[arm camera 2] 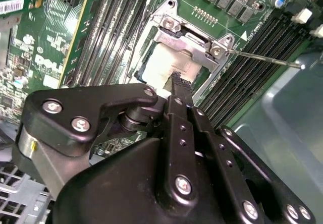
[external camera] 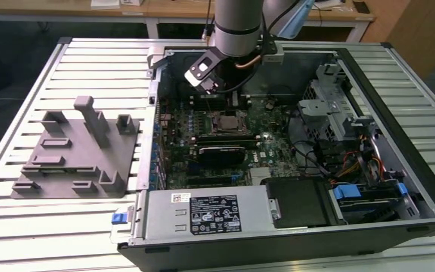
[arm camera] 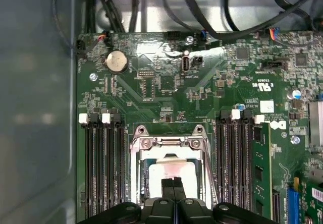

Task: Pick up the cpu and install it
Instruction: 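Close the cpu cover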

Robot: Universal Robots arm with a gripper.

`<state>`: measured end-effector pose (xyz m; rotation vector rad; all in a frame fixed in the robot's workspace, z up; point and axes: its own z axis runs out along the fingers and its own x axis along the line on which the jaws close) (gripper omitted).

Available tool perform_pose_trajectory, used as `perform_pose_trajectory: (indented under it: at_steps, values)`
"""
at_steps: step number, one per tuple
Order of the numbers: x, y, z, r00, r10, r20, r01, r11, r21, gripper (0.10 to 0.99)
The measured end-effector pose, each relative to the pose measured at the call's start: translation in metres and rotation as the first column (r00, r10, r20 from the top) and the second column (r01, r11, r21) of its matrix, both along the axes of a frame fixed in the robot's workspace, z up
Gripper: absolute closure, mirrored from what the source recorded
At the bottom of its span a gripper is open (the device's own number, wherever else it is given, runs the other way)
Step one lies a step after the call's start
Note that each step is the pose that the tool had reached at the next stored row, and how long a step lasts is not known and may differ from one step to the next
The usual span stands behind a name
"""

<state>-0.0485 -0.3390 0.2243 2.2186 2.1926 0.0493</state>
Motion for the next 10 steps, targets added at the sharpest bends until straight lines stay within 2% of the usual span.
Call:
perform_pose_trajectory:
  at_steps: [5,10]
  values:
    - [0.0000,0.0000,-0.0003,0.9959,0.091,0.0000,-0.091,0.9959,0.000,0.980]
    - [0.0000,-0.0001,-0.0007,0.9834,0.182,-0.0001,-0.182,0.9834,-0.001,0.980]
